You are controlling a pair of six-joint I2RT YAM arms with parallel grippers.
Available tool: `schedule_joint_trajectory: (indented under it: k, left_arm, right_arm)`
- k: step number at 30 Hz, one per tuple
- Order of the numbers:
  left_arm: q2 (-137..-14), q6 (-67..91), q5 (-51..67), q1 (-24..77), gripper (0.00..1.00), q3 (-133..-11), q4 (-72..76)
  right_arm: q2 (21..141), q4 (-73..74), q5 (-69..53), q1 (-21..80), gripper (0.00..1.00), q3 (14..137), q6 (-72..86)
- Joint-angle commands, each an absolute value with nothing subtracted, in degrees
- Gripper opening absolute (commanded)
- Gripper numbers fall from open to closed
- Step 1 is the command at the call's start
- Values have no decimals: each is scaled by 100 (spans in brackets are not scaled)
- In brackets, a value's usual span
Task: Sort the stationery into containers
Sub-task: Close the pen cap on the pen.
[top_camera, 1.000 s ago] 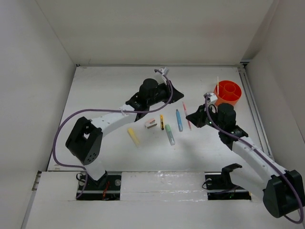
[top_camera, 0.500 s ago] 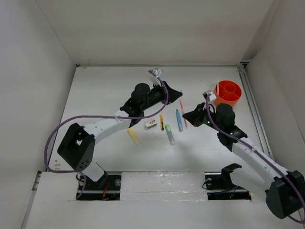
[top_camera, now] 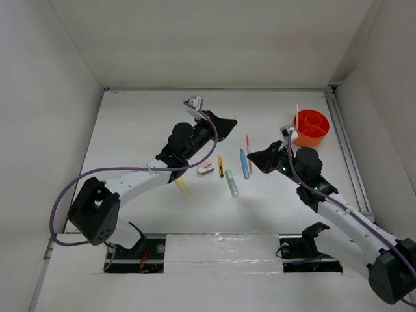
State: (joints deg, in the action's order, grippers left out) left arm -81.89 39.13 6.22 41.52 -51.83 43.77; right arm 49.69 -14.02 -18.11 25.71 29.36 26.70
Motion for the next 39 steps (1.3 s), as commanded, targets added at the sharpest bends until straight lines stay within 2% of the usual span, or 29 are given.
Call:
schedule_joint_trajectory:
  k: [1, 39]
  left_arm:
    - [-7901, 3999, 466, 4140, 0, -5142, 4930]
    - [-8297, 3999, 976, 4140, 0, -5194, 4983]
  right_arm:
    - [5080, -1942, -1767, 2829, 0, 2988, 2821]
    - [5537, -2259, -1591, 3120, 0, 3480, 2663]
